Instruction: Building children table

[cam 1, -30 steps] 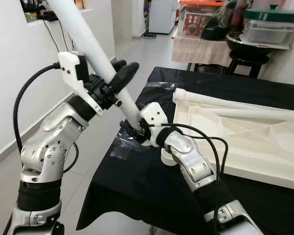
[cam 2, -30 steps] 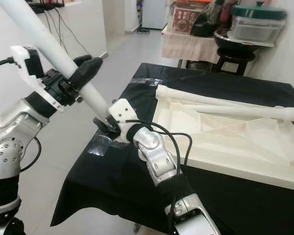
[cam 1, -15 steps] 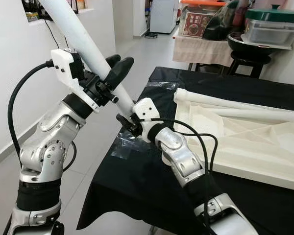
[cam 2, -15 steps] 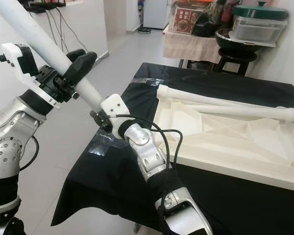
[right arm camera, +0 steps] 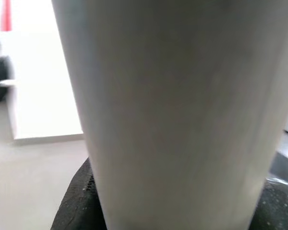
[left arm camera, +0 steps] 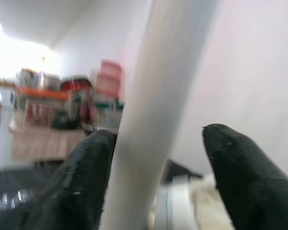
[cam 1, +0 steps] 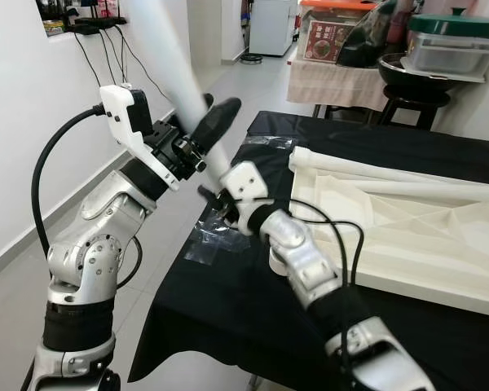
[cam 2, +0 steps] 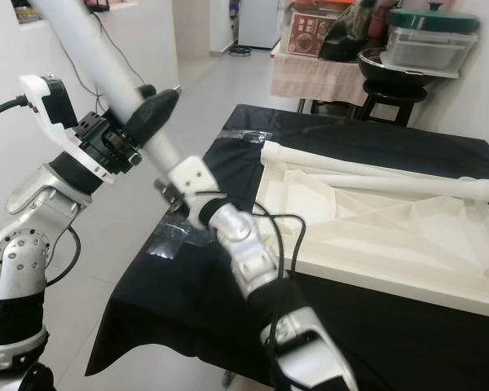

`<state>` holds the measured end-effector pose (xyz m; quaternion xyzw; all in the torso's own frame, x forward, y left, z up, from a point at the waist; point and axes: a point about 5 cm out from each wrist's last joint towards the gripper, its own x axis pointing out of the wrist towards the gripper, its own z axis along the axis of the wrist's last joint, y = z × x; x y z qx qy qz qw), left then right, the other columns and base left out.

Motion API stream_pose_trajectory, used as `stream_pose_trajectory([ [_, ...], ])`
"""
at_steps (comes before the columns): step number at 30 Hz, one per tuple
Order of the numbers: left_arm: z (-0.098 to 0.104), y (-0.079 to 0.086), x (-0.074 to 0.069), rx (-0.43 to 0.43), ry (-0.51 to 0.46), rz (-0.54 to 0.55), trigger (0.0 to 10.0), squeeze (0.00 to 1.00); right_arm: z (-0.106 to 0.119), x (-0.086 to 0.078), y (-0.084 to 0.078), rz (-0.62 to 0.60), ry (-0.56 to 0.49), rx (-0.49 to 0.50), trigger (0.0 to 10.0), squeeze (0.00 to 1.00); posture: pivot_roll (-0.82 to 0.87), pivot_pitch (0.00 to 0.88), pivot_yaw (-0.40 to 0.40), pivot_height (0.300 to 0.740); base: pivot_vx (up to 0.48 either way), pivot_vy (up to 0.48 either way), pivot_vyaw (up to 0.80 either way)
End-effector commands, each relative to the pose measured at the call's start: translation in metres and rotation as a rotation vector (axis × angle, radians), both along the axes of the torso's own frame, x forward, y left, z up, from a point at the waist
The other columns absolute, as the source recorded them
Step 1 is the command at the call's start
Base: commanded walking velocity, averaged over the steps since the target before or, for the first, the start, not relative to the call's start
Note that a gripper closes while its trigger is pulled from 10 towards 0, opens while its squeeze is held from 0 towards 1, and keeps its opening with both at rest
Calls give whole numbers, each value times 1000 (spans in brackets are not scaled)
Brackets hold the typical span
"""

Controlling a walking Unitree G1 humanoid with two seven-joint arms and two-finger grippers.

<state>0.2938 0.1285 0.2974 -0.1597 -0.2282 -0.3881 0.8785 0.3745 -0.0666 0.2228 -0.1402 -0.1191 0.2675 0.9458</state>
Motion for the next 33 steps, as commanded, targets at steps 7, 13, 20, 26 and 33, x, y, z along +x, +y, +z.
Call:
stream_pose_trajectory([
  [7, -27, 26, -7, 69, 101, 82, 10000, 1000, 4, 12, -32, -64, 25, 93, 0, 0, 7, 10, -34, 740, 0, 0, 0],
  [13, -86, 43, -36, 212, 297, 175, 10000, 1000, 5, 14, -61, 64, 66, 253, 0, 0, 33, 89, -45, 740, 0, 0, 0],
  [20, -127, 24, -75, 361, 428, 100, 10000, 0, -23, -2, -62, 333, 169, 190, 10000, 0, 35, 165, -39, 740, 0, 0, 0],
  [26, -131, 23, -93, 502, 403, 90, 10000, 0, -36, -13, -63, 478, 248, 178, 10000, 0, 54, 230, -28, 740, 0, 0, 0],
  [33, -127, 16, -119, 587, 356, 98, 10000, 0, -33, -17, -75, 555, 244, 168, 10000, 0, 61, 299, -1, 740, 0, 0, 0],
])
